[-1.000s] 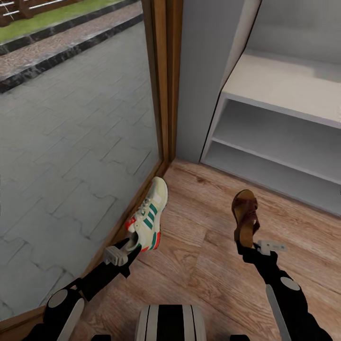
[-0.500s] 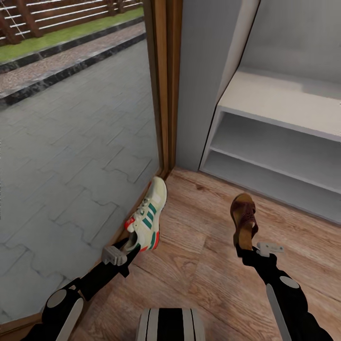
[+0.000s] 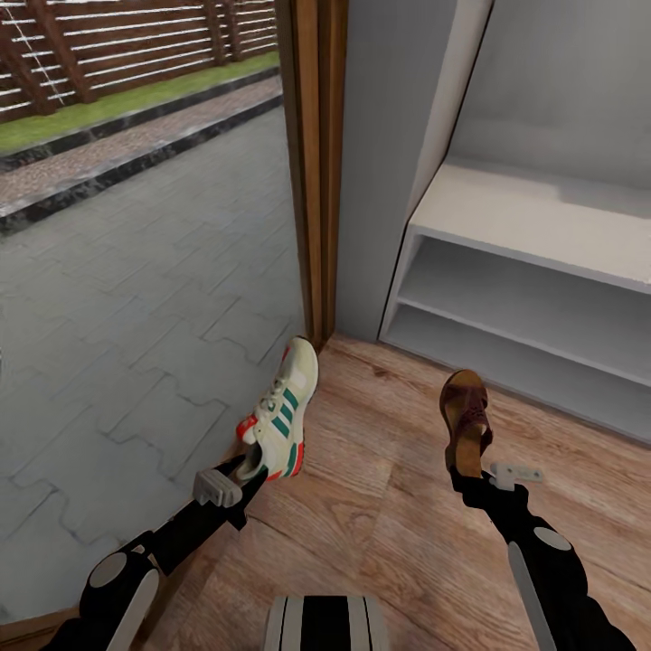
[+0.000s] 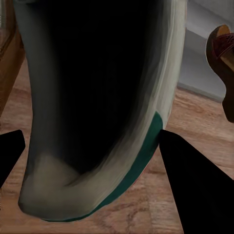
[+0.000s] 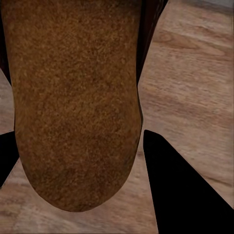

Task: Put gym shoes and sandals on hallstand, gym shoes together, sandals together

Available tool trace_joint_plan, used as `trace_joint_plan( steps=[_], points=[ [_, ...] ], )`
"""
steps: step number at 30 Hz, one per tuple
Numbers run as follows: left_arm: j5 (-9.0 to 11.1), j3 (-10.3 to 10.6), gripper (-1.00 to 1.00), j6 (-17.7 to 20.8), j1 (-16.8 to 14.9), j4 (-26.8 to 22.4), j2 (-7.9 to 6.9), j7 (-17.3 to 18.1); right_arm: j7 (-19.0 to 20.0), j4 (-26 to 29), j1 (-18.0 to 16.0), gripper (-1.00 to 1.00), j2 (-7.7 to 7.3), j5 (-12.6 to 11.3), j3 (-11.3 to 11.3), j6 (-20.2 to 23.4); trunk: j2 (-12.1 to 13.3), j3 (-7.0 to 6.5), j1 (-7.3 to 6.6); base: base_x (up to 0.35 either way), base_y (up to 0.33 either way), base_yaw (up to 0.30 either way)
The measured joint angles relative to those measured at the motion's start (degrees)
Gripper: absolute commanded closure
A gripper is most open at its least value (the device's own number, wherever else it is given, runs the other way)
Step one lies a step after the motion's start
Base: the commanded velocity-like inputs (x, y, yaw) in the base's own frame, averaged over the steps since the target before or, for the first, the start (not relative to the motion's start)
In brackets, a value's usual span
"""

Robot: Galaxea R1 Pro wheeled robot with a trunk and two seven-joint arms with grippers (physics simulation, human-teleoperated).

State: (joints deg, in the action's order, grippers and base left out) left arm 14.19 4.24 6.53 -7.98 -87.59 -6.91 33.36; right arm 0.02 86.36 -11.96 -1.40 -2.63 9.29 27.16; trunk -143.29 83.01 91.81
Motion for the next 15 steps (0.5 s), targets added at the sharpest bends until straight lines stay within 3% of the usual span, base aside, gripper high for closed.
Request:
trace_joint_plan(
  steps=[6,10,15],
  points=[
    [0.0,0.0,1.00,0.1,0.0,0.1,0.00,0.0,0.1,0.0,0.0,1.00,0.00,-0.1,0.0,-0.1,0.5,-1.29,-0.34,0.000,0.000,0.000],
    [0.0,-0.1,1.00,-0.3,0.0,0.2,0.08,0.0,0.0,-0.2,0.0,1.00,0.15,0.1,-1.3,-0.2,0.5,-1.29,-0.34,0.000,0.000,0.000],
    [0.0,-0.2,1.00,-0.3,0.1,0.2,0.09,0.0,0.0,-0.2,0.0,1.00,0.09,0.1,-0.4,-0.2,0.5,-1.29,-0.34,0.000,0.000,0.000]
  ],
)
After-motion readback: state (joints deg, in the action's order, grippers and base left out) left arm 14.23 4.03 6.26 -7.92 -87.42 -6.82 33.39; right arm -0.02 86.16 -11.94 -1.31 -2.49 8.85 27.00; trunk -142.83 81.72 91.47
